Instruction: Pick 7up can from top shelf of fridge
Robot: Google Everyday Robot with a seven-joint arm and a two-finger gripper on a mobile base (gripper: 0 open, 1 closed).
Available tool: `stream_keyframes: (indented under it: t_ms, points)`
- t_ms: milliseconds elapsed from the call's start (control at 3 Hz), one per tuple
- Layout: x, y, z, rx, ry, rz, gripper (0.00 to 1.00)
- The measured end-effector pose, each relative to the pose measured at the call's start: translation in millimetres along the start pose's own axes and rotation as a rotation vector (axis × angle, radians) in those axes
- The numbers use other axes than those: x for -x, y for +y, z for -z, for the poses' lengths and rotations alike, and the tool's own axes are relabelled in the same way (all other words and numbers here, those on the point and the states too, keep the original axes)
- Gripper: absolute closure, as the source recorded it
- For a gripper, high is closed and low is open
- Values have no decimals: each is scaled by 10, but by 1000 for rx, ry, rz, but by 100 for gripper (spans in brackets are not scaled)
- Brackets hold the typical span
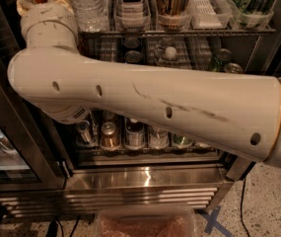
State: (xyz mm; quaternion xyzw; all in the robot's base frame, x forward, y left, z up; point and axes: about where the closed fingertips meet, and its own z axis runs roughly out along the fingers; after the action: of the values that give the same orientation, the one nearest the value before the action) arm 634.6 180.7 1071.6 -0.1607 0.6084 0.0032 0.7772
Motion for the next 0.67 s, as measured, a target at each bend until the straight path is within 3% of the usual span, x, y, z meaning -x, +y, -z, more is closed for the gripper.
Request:
stream_keyframes:
  t_ms: [333,667]
  points:
    - [38,-9,-5,0,-1,-1,100]
    - [358,-80,8,36,-49,-93,100]
